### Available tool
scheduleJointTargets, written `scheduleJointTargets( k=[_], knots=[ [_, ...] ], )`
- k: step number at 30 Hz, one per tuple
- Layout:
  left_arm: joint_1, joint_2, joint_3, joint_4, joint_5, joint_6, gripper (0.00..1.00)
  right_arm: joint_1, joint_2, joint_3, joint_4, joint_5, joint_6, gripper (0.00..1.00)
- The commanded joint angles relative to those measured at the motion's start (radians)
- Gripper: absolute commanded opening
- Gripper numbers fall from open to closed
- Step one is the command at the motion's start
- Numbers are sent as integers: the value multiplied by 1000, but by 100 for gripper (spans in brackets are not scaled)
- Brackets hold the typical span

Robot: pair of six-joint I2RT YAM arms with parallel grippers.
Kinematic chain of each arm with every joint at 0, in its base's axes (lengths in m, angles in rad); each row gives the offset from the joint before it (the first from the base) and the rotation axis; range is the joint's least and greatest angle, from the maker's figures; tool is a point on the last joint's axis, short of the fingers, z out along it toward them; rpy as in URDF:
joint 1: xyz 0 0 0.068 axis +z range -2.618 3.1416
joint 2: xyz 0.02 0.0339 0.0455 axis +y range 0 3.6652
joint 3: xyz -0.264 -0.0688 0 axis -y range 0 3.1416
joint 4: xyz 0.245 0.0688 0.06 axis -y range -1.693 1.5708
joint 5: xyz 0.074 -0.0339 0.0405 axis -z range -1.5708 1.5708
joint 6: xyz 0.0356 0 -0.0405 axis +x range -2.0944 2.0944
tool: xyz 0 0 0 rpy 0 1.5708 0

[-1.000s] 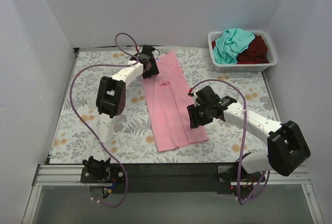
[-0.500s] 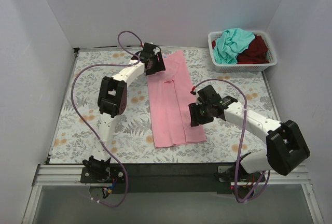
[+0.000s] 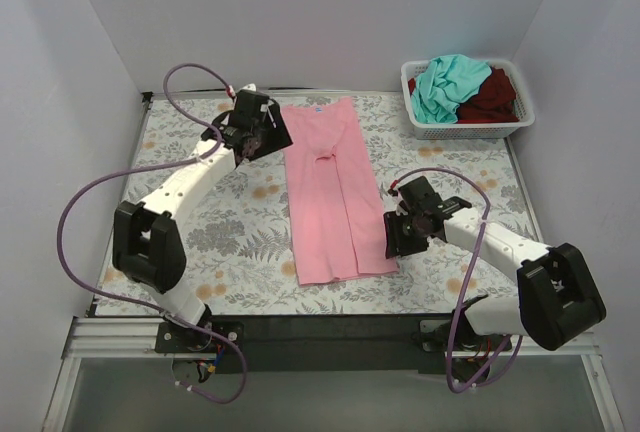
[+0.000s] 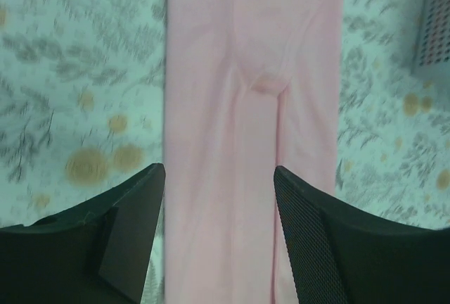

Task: Fold and stack the t-shirts
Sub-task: Fold the tshirt

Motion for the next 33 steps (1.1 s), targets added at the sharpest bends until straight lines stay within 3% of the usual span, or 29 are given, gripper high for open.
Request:
scheduleJointTargets(
  k=[1, 6, 13, 25, 33],
  knots=[
    [-47, -89, -207, -137, 28, -68, 63, -1, -8, -19, -9, -55, 13, 50],
    [-128, -274, -468, -214, 59, -164, 62, -1, 6, -46, -9, -58, 32, 48],
    [-199, -425, -655, -247, 168, -275, 60, -1, 20, -69, -10, -17, 44, 45],
    [-219, -381, -666, -273, 252, -260, 60, 53, 72, -49, -7, -26, 56, 33],
    [-251, -311, -639, -320, 272, -244, 59, 131, 49, -48, -18, -4, 125, 6]
  ],
)
